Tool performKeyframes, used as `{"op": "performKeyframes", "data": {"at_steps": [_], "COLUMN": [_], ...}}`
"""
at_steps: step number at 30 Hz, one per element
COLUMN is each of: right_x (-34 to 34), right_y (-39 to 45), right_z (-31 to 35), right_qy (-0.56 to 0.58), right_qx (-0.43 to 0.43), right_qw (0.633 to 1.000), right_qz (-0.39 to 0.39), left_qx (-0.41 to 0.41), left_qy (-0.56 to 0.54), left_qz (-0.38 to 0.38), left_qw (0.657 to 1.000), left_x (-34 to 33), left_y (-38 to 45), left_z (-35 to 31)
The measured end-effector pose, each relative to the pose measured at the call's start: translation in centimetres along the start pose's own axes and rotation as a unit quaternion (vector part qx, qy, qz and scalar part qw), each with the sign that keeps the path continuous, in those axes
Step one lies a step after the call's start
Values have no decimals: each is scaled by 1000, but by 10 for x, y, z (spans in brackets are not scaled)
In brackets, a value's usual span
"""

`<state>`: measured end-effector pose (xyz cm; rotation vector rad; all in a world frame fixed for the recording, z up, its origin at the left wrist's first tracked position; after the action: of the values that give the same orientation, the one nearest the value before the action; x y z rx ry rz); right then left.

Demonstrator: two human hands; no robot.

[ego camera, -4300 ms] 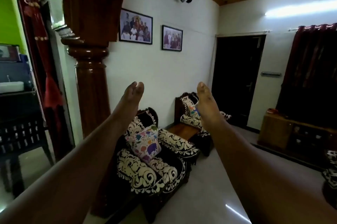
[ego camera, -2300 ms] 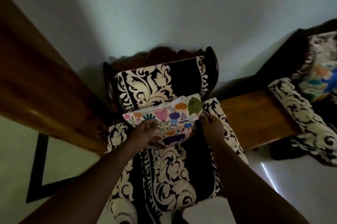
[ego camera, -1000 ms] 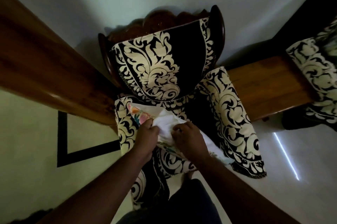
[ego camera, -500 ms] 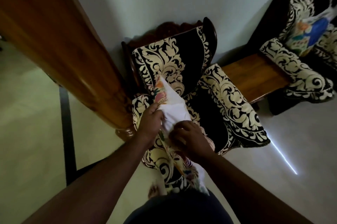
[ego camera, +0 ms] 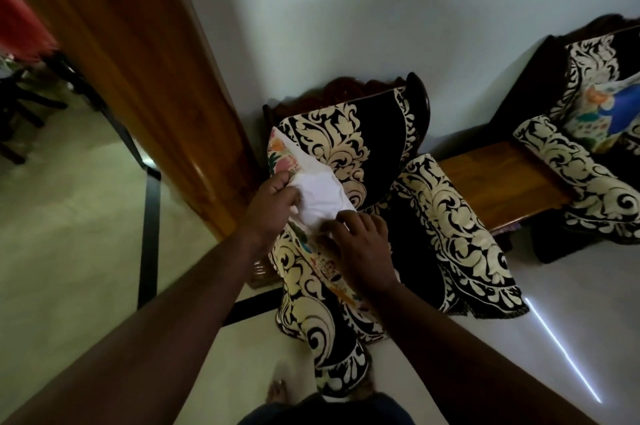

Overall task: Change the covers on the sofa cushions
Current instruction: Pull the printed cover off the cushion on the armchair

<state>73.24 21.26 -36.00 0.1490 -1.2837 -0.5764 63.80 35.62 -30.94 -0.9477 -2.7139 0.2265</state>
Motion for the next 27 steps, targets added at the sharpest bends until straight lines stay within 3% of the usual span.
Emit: {"op": "performKeyframes", "data": {"at_steps": [6,12,17,21,27], "right_x": [-33,-54,-79,-90,-93], "right_y": [5,10,0,-11,-7], "right_z": [38,70,107,118,106], "right_qy": [-26,35,45,42,26], "right_qx": [29,-27,-42,-46,27], "right_qw": [998,999,997,997,999], "right_qz": [47,21,36,56,28], "left_qx": [32,70,25,99,183], "left_qy": [-37,-5,-19,1,-104], "left_qz": [-8,-12,-74,-63,-56], "left_qw": [999,997,997,993,976], "left_x": [39,81,102,109,99], "left_y": [1,-6,-45,-39,-29], "left_z": [29,84,119,128,132]}}
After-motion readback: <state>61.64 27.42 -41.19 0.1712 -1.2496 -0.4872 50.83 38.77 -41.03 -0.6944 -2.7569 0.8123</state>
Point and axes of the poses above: each hand's wrist, its own y-axis towards the middle knuckle, its own x-axis out of the back of the hand, z = x × y, the point moved 5 cm from there along y, towards the middle knuckle, and after that the axes turned 5 degrees about y, right-handed, at the moved point
